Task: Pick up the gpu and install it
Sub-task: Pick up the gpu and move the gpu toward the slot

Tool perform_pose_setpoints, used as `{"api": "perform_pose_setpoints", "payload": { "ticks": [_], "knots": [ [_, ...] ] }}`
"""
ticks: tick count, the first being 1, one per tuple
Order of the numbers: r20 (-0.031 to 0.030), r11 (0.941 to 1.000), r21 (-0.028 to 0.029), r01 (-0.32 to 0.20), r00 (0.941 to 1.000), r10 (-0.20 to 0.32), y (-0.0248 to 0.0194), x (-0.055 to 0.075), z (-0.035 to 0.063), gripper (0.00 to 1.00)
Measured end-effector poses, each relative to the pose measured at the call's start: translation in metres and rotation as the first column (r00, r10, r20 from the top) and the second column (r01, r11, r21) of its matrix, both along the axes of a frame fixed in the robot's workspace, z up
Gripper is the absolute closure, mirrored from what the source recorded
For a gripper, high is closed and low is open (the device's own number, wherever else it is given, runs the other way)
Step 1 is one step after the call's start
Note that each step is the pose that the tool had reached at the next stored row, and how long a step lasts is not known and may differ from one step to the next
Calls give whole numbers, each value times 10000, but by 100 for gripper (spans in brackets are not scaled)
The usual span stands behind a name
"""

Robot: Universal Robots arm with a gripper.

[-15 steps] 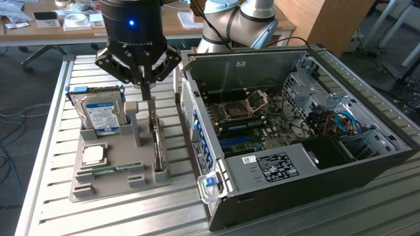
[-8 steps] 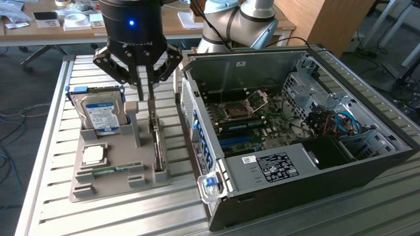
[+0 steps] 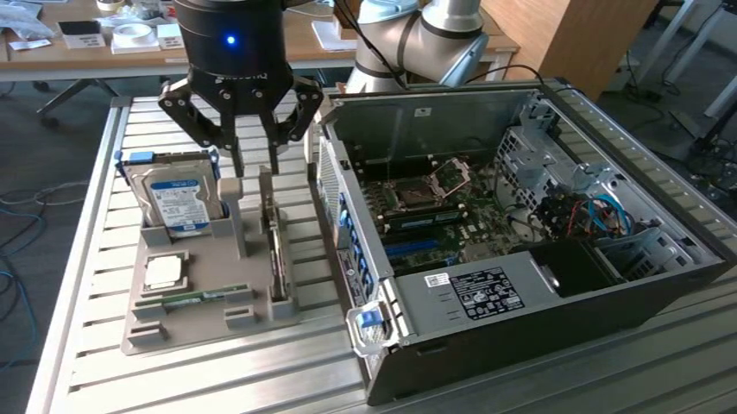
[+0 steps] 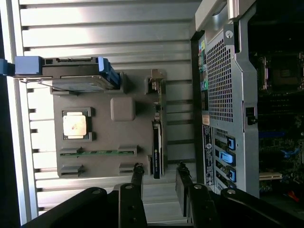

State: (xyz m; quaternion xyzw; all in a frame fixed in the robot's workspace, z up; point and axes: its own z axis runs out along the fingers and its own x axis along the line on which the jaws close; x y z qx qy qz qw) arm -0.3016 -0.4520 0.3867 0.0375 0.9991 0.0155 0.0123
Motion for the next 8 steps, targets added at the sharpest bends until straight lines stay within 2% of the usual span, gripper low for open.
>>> {"api": "perform_pose_setpoints", "payload": {
  "ticks": [8],
  "knots": [
    [0,10000,2,0,10000,0,0,0,-117,59]
  ]
}}
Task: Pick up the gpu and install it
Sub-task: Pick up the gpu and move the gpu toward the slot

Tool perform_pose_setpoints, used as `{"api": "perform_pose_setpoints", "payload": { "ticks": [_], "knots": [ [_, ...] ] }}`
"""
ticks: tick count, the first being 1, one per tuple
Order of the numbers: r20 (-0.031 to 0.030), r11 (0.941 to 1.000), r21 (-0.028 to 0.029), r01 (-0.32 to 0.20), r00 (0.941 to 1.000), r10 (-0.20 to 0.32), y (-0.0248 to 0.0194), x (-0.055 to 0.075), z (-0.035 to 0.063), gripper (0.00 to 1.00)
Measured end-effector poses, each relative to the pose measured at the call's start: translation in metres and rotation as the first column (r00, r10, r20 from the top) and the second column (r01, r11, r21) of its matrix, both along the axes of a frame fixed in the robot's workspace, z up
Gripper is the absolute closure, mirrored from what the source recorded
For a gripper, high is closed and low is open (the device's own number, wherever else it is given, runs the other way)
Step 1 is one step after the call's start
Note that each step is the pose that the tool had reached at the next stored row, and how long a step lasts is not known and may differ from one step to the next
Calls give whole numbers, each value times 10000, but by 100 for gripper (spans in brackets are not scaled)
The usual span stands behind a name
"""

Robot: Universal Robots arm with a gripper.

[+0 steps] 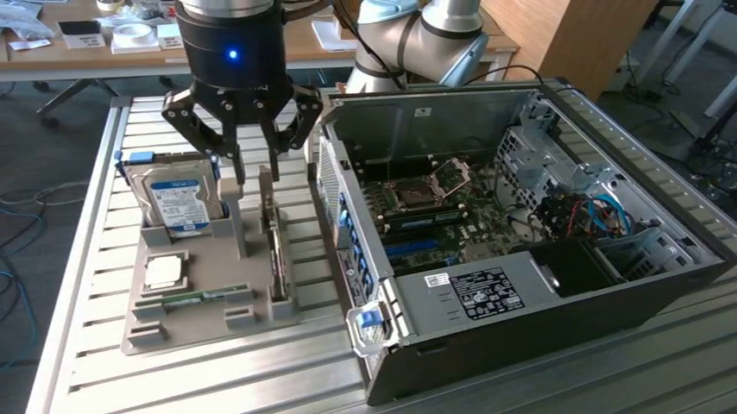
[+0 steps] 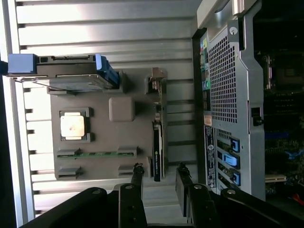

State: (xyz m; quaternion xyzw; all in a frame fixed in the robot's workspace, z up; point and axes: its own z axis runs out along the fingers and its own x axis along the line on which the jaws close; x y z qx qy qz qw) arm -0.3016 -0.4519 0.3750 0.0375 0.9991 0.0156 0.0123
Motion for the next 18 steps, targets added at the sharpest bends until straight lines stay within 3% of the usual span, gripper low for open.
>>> {"api": "perform_pose_setpoints", "payload": {
  "ticks": [18],
  "knots": [
    [1,10000,0,0,10000,0,0,6,-327,59]
  ]
}}
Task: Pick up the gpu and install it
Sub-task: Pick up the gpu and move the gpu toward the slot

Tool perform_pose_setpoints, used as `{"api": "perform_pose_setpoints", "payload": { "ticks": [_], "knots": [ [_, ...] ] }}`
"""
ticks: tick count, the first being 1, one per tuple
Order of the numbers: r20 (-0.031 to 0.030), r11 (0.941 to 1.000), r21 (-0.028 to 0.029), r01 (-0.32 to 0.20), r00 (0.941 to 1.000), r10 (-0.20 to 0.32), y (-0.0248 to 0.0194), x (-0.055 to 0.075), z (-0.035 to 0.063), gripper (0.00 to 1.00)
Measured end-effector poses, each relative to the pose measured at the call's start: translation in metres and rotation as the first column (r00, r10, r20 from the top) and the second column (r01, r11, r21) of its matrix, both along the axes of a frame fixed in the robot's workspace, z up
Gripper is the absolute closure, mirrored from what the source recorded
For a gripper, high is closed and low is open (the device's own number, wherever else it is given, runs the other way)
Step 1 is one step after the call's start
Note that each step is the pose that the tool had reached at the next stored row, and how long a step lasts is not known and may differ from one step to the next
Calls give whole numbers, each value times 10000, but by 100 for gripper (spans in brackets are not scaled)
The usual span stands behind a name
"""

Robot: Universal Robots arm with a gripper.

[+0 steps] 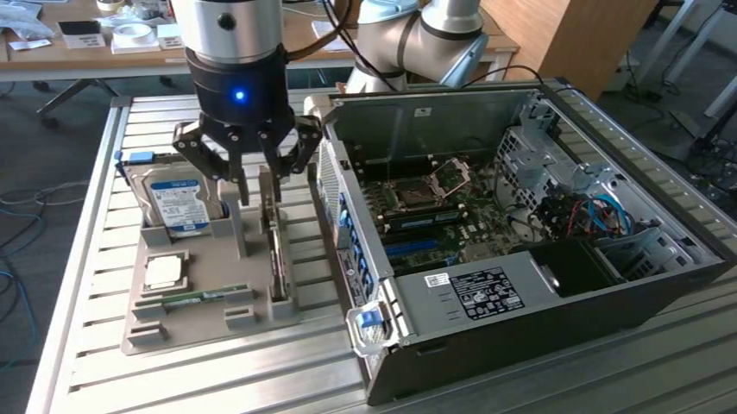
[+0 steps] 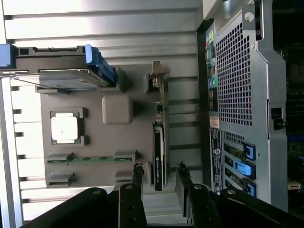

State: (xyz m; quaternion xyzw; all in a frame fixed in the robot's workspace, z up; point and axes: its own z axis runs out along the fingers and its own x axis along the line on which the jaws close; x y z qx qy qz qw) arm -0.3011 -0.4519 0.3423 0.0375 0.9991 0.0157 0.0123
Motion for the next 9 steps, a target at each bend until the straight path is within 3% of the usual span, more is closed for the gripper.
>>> {"api": "perform_pose_setpoints", "payload": {
  "ticks": [9],
  "knots": [
    [0,10000,0,0,10000,0,0,3,-163,59]
  ]
}}
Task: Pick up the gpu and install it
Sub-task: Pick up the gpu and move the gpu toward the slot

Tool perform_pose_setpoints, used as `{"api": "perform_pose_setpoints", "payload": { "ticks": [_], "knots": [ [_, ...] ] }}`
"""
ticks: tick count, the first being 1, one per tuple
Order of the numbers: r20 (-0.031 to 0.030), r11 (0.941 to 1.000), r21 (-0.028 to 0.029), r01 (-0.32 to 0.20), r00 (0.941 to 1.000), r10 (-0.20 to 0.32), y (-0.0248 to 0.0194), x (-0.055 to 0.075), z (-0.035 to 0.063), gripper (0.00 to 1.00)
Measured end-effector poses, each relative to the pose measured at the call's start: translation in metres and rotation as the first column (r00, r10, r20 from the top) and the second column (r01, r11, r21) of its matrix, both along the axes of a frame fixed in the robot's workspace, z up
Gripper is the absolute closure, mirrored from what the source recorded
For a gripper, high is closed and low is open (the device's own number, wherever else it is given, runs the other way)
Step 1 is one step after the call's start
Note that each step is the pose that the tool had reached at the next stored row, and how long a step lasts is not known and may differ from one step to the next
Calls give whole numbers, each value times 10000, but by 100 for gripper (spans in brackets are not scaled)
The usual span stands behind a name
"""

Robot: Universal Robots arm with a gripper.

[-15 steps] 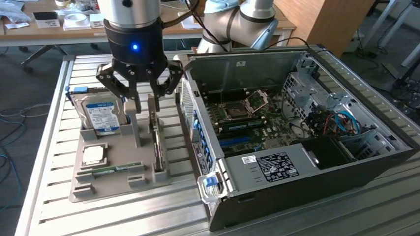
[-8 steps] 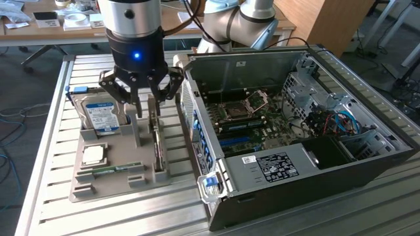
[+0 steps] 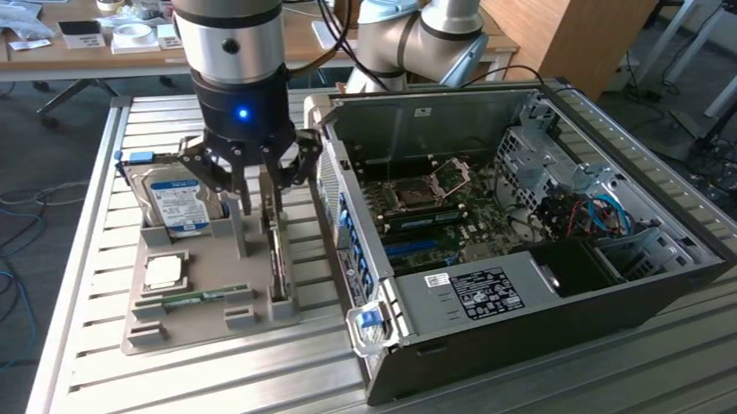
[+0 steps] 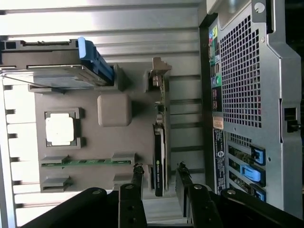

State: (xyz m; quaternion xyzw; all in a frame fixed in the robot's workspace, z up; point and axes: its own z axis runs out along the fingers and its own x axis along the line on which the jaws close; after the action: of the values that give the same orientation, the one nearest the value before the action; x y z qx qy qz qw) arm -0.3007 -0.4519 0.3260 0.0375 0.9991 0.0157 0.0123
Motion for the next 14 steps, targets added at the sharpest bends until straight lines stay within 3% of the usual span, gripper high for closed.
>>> {"api": "perform_pose_setpoints", "payload": {
  "ticks": [14],
  "knots": [
    [0,10000,9,0,10000,0,0,5,-249,59]
  ]
}}
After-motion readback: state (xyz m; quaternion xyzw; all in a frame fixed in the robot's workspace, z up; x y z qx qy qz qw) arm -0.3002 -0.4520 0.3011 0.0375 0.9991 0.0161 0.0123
